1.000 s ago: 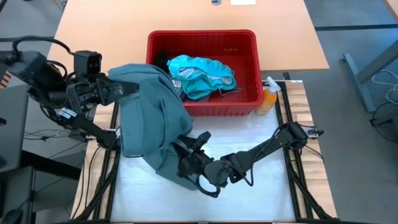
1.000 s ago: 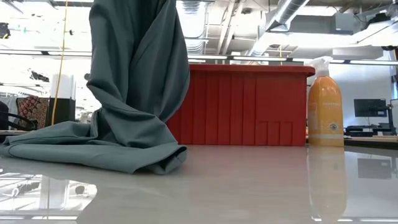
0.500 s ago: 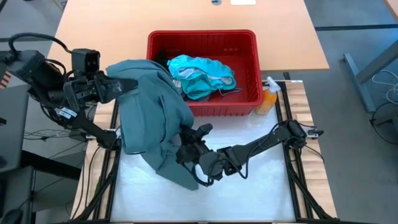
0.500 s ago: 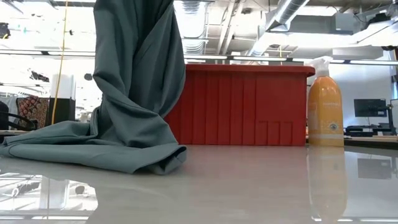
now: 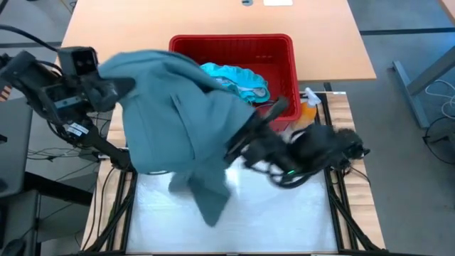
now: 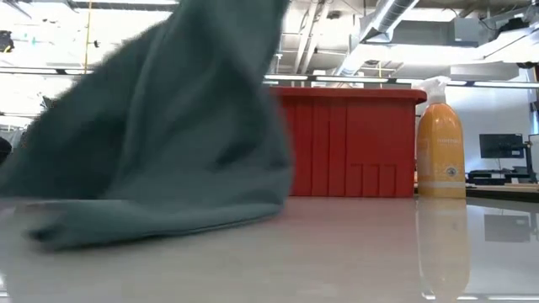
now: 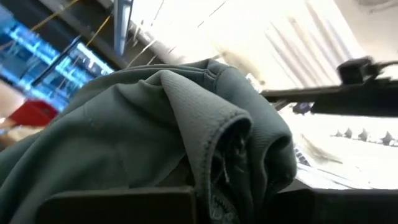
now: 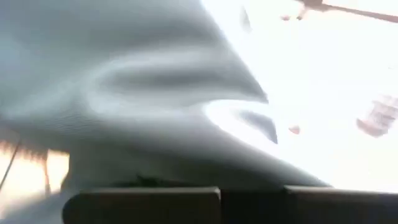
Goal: Fold Laundry from Bin
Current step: Fold the light blue pants
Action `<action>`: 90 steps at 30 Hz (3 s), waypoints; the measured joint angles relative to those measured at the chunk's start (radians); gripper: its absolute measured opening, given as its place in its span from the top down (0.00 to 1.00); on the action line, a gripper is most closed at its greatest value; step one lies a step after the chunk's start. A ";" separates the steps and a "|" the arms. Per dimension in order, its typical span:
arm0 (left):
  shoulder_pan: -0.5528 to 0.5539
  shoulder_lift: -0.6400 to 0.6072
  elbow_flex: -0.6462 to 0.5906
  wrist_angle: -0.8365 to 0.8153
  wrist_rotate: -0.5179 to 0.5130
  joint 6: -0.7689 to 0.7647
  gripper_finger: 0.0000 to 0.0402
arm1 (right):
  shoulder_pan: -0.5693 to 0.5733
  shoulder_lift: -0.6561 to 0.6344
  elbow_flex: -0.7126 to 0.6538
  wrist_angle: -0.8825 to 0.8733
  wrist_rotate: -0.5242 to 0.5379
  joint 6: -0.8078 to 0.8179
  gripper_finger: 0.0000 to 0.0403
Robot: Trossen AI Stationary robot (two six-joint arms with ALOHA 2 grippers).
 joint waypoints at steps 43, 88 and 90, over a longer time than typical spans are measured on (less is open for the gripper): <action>0.001 0.006 0.000 0.142 0.079 0.105 0.94 | -0.027 -0.164 0.046 -0.328 -0.411 0.653 0.95; 0.101 0.053 0.000 0.127 0.172 0.224 0.94 | -0.175 -0.116 0.044 -0.080 -0.383 0.204 0.95; 0.122 0.053 0.000 0.128 0.170 0.238 0.94 | -0.228 -0.124 0.044 -0.102 -0.466 0.200 0.95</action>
